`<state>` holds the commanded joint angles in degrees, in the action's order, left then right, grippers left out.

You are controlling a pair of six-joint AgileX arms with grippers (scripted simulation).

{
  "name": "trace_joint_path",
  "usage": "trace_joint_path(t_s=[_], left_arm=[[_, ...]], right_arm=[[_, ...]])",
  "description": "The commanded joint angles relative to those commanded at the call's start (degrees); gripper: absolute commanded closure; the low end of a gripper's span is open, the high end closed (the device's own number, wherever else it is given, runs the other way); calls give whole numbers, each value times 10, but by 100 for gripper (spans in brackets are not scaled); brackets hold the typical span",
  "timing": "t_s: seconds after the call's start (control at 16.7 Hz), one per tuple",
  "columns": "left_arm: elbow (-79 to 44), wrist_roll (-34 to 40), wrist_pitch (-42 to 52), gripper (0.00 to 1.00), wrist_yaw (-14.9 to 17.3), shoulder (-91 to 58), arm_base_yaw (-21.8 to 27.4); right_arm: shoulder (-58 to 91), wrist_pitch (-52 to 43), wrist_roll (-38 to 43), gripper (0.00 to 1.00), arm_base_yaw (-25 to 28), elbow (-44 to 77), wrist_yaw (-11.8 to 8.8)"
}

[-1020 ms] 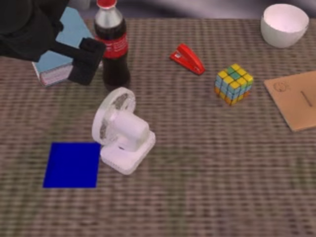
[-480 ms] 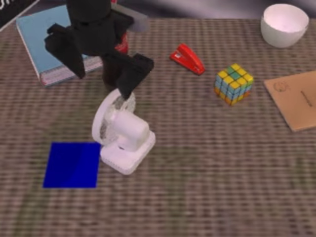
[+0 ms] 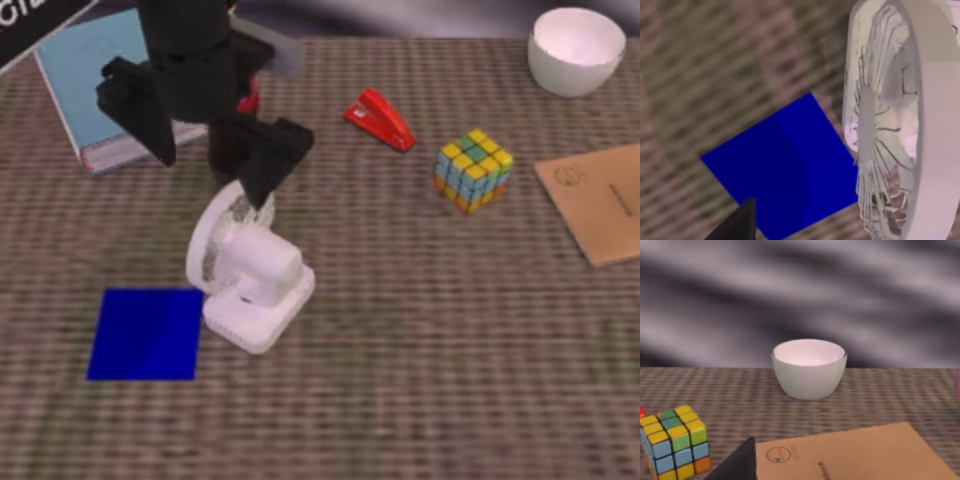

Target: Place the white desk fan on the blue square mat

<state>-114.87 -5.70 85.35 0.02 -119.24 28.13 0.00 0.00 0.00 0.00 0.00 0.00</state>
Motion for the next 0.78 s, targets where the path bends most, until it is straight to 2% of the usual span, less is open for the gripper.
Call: trace_joint_path(t_s=[0.3,0.6,0.78], left_arm=[[97,0,-86,0,0,8,0],[107,0,-96,0,0,9,0],[107,0,-96,23,0,9,0]], right_arm=[[0,0,0,0,0,0,0],[0,0,0,0,0,0,0],[0,0,0,0,0,0,0]])
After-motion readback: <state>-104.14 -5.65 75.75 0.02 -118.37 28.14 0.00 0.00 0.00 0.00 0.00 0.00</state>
